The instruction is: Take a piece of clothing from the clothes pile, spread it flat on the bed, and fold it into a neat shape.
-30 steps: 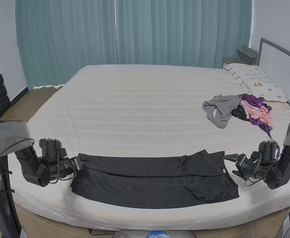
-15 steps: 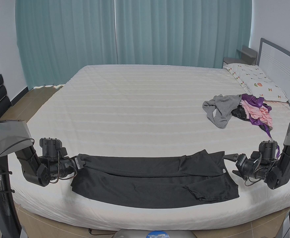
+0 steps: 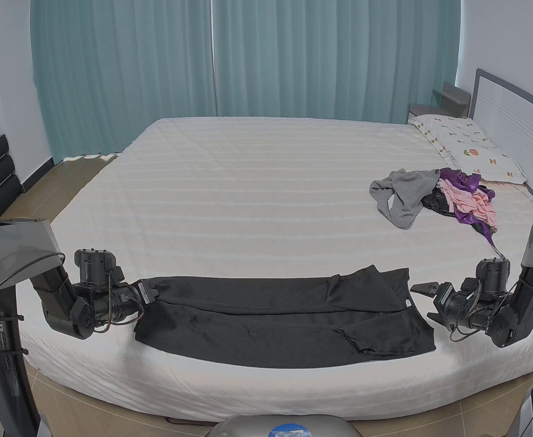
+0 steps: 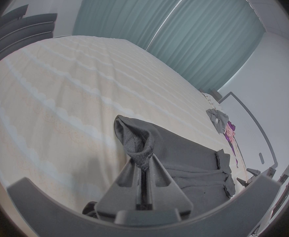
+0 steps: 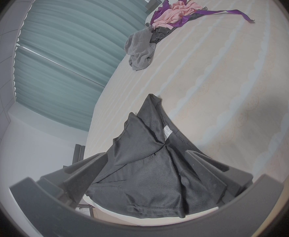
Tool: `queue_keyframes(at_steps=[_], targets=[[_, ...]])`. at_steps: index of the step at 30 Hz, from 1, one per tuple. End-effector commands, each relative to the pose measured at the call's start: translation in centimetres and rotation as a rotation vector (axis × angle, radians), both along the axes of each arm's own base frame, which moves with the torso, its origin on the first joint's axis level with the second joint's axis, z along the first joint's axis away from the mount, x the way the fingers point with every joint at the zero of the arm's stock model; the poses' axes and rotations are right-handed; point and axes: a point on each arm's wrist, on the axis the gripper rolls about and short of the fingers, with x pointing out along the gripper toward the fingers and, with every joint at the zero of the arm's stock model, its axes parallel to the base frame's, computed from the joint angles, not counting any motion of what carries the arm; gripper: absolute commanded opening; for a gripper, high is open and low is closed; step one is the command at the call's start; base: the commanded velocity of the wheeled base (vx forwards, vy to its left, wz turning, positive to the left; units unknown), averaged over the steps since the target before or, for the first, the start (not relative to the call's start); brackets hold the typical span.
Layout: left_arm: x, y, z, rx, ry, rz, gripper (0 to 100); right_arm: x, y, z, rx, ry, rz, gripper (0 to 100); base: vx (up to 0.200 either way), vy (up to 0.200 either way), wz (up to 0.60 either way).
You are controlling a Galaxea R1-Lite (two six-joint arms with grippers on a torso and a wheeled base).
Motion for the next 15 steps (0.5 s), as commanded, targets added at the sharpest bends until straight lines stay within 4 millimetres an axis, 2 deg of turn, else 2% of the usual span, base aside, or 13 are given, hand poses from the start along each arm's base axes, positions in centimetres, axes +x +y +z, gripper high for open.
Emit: queue_keyframes(at_steps=[1, 10, 11, 14, 15], targets=[[0.3, -0.6, 0.4, -0.009, -0.015, -0.009, 0, 0.0, 0.0, 0.0, 0.0, 0.0, 0.0, 100, 0.0, -0.2, 0.0], [0.2, -1.9, 1.3, -0.008, -0.039, -0.04, 0, -0.1, 0.0, 0.0, 0.001, -0.001, -0.001, 100, 0.0, -0.2, 0.0], [0.1, -2.4, 2.1, -0.01, -0.058, -0.054, 0, -0.1, 0.0, 0.1, 0.001, -0.001, -0.001, 100, 0.0, -0.2, 0.0], [0.1, -2.6, 2.6, -0.008, -0.065, -0.056, 0, -0.1, 0.0, 0.0, 0.001, 0.001, -0.001, 100, 0.0, -0.2, 0.0], [0.2, -3.3, 3.1, 0.001, -0.073, -0.061, 0, -0.1, 0.0, 0.1, 0.001, 0.001, -0.001, 100, 0.0, -0.2, 0.0]])
